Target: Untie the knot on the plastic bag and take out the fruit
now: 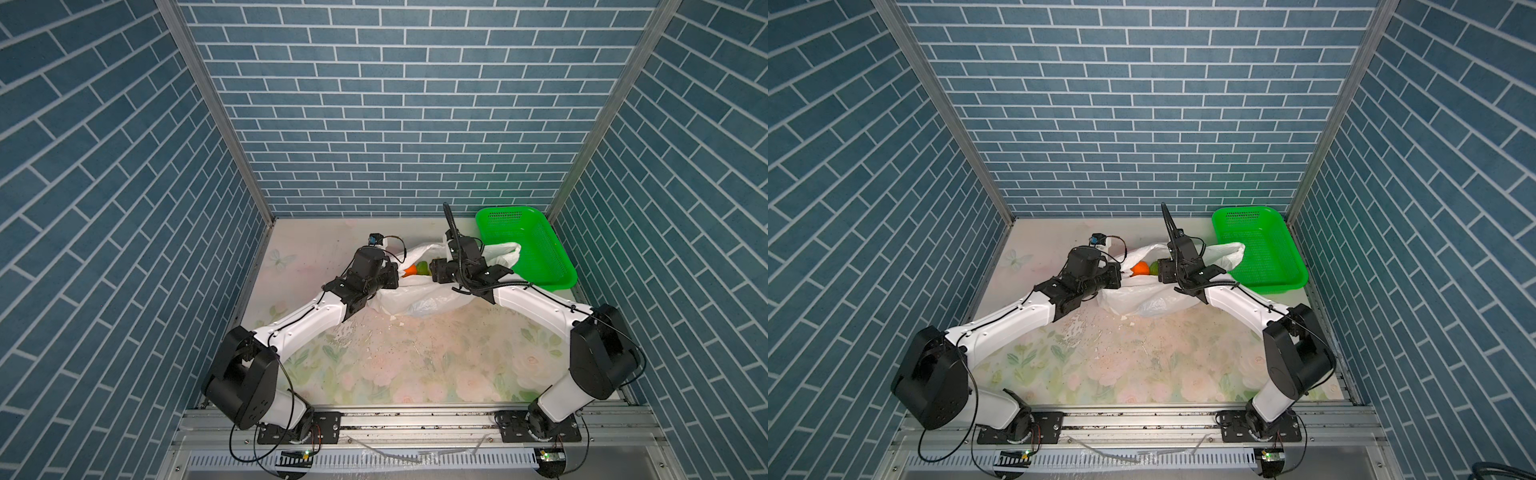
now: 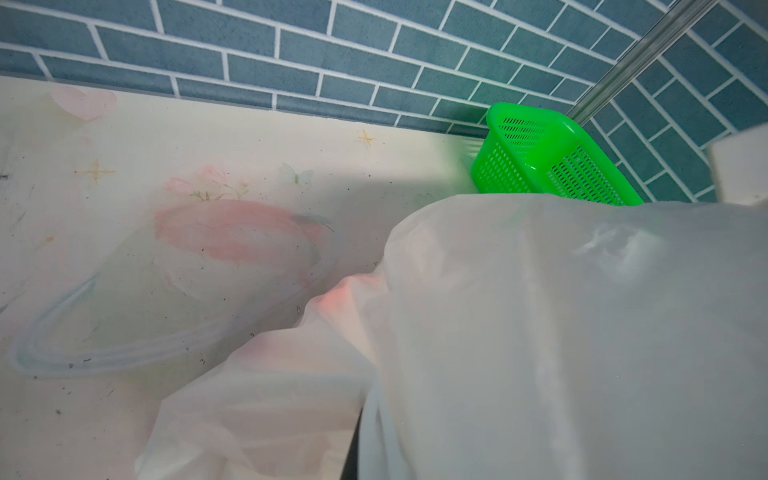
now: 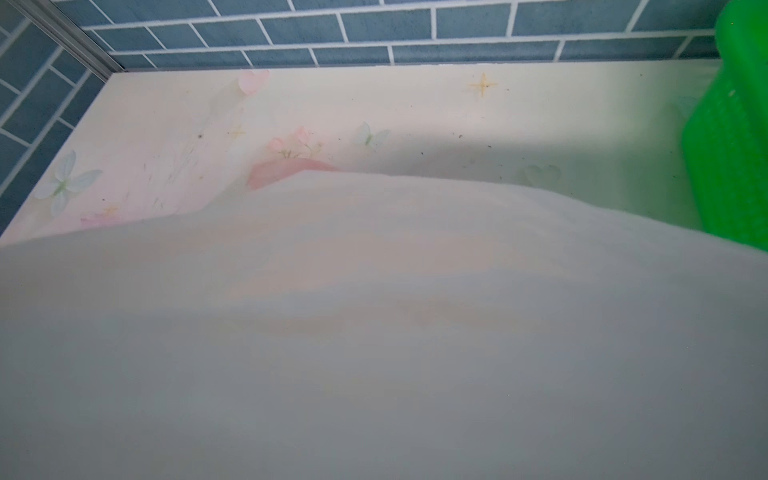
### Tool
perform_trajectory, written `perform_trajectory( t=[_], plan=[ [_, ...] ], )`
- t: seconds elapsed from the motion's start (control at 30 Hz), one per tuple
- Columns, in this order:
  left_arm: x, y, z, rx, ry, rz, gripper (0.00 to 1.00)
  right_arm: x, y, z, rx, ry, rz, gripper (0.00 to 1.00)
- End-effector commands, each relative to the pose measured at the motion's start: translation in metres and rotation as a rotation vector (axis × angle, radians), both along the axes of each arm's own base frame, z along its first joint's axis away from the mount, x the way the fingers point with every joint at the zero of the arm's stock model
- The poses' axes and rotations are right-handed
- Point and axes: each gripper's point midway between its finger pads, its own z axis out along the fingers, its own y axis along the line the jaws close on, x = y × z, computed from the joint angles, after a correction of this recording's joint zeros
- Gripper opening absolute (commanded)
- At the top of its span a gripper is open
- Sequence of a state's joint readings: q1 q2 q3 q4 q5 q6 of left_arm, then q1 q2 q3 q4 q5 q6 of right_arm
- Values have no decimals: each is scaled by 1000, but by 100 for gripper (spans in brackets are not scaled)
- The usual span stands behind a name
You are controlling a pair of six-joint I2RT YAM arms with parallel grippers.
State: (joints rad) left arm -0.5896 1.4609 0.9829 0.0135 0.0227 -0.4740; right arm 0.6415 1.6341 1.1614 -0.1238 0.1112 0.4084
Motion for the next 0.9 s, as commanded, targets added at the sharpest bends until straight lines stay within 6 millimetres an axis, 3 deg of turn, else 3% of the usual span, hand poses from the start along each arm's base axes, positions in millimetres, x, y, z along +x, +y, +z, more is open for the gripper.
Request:
perform_trajectory(
  t=[0.0, 0.13, 0.33, 0.43, 0.6, 0.7, 0.87],
  plan=[
    [-4, -2, 8, -2, -12, -22, 0, 17, 23, 6, 76, -12, 6, 70],
    [-3, 3, 4, -15, -7, 10, 0, 1, 43, -11, 121, 71, 86, 69],
    [2, 12, -2, -73, 22, 81, 2, -69, 64, -32, 161, 168, 216, 68],
    [3, 16, -1, -86, 31, 99, 9, -91, 64, -39, 154, 181, 232, 68],
    [3, 16, 8, -139, 40, 89, 36, -108, 70, -55, 146, 216, 267, 68],
    [1, 9, 12, -166, 54, 59, 57, -110, 78, -53, 157, 203, 282, 68],
    [-8, -2, 7, -130, 94, 5, 77, -107, 84, -46, 179, 176, 284, 68]
  ],
)
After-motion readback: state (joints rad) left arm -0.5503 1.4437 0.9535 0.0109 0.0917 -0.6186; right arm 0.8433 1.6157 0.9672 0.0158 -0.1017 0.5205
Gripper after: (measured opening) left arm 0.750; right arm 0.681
